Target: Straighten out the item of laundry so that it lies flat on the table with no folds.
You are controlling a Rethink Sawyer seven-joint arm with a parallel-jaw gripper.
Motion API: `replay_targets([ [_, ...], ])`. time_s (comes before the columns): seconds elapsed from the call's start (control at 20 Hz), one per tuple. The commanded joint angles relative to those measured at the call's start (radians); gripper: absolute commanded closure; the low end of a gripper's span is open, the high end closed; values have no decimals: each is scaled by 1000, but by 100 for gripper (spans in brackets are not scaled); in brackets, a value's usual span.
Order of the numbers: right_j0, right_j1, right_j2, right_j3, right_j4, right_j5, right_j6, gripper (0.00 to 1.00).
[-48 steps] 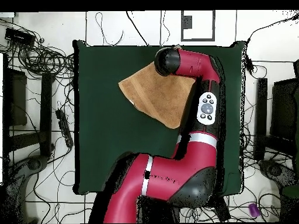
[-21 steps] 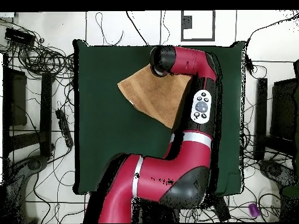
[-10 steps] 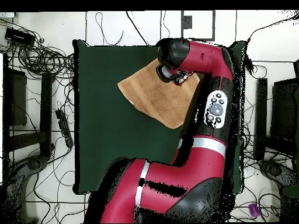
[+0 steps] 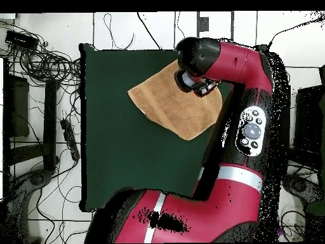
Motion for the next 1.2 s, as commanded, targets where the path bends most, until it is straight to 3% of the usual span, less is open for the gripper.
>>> replay_targets([
  [0.05,59,-225,62,532,2,-82,-64,0],
  [0.4,63,-504,-14,869,-4,-90,-67,0],
  [0.55,47,-593,-38,968,-27,-135,-92,0],
  [0.85,-12,-677,-23,1094,-30,-214,-149,0],
  [1.2,-67,-683,47,1168,-50,-408,-159,0],
])
